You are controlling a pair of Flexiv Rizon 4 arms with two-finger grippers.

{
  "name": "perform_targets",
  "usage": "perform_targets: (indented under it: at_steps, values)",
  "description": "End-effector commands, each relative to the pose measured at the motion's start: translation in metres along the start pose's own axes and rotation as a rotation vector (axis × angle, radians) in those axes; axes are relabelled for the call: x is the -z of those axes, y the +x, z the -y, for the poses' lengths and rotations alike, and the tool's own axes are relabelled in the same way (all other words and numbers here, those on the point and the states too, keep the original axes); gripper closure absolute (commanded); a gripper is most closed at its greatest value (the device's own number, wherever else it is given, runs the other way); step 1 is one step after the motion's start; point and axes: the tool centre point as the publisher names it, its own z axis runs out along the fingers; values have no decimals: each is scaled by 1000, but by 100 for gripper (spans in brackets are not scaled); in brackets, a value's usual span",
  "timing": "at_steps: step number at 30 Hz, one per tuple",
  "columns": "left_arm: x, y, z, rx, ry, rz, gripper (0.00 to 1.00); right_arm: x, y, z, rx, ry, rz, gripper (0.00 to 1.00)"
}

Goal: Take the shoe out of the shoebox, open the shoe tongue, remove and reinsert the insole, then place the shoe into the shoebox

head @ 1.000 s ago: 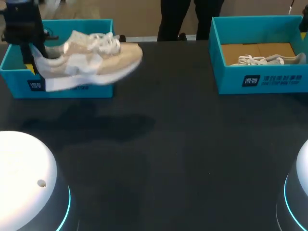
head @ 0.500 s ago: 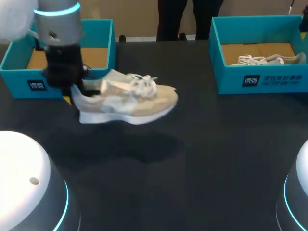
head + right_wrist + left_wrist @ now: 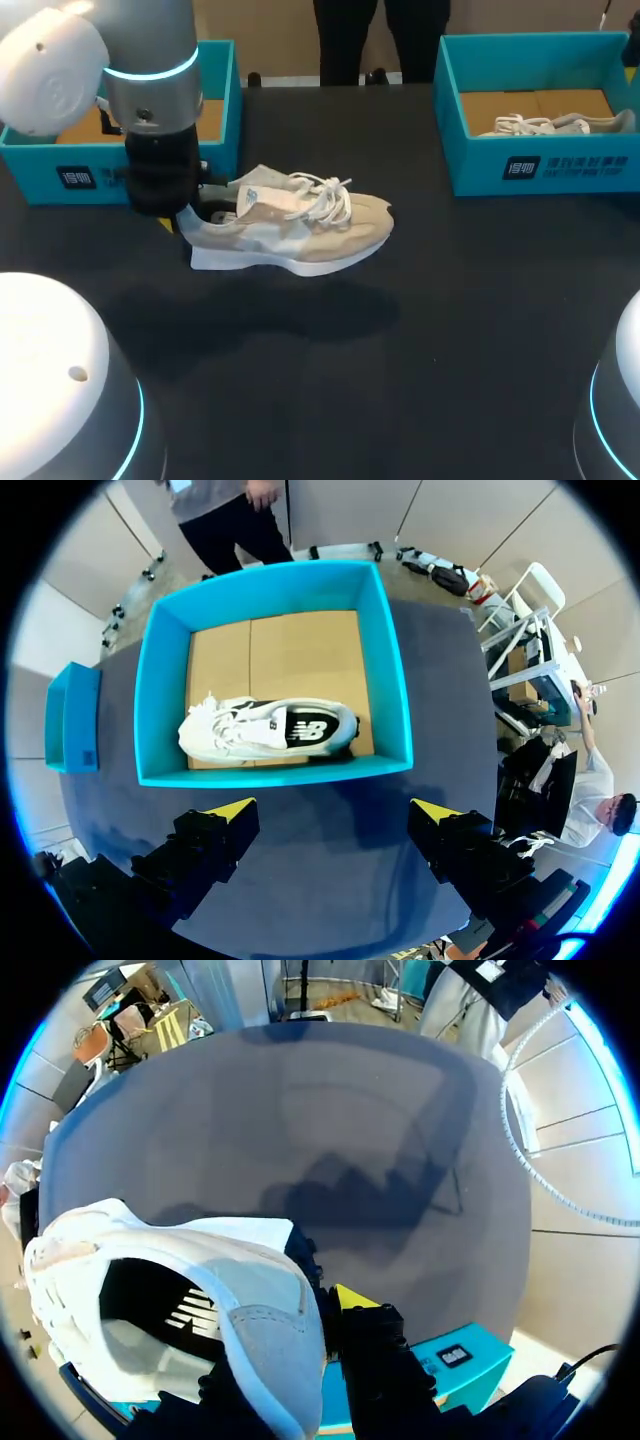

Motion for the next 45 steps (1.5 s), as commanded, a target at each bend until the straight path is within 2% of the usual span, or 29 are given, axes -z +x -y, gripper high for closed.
perform_targets:
  at_steps: [1, 9, 15, 25, 33, 45]
  values:
    - [-17, -15, 13, -47, 8, -3, 100, 0, 0, 1, -1, -1, 1, 0]
    - [-56, -62, 42, -145, -14, -65, 100, 0, 0, 1, -1, -1, 1, 0]
    - [-73, -92, 48, -158, 22, -71, 100, 0, 0, 1, -1, -1, 1, 0]
    - [-73, -92, 48, -158, 22, -71, 100, 0, 0, 1, -1, -1, 1, 0]
    - [-101, -123, 49, -138, 35, -131, 100, 0, 0, 1, -1, -1, 1, 0]
    - [-117, -159, 37, -126, 28, -123, 100, 0, 0, 1, -1, -1, 1, 0]
